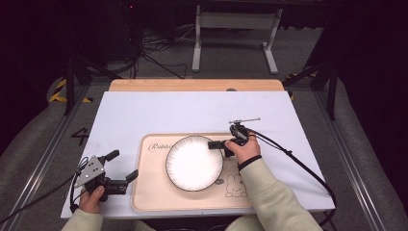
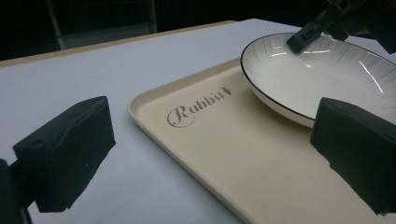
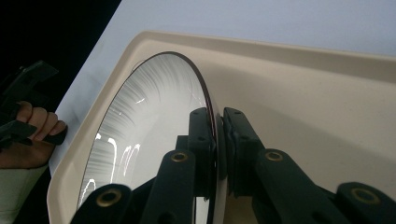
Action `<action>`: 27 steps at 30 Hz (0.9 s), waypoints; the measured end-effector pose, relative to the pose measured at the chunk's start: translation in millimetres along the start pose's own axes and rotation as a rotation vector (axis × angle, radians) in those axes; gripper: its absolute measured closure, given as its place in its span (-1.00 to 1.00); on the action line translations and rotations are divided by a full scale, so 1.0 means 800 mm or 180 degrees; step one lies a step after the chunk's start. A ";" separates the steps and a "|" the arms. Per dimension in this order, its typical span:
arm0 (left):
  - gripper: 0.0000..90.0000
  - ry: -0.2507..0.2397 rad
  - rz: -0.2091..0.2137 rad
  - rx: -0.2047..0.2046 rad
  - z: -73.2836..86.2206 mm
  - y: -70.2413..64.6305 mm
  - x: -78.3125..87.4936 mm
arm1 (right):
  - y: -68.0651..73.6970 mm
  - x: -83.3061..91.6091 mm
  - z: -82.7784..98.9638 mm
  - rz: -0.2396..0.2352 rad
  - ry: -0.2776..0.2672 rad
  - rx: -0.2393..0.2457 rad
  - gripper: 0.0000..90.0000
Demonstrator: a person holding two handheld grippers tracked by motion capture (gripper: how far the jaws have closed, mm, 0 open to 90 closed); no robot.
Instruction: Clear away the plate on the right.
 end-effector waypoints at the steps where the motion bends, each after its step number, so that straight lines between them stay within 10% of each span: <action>1: -0.99 0.0001 0.0000 -0.0004 0.000 0.000 0.000 | -0.001 0.000 0.001 0.0010 0.0010 0.0009 0.83; 27: -0.99 0.0001 -0.0003 -0.0004 0.000 0.000 0.000 | -0.014 -0.010 0.011 0.0146 0.0189 0.0046 0.72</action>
Point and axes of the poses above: each handheld gripper's, and its own axes: x roughly backward along the jaws, z roughly out of its underside, y roughly to its left, the point moved 8 cm from there along -x, roughly forward along the jaws, and after that the axes turned 4 degrees about z, right-handed, at the moved point
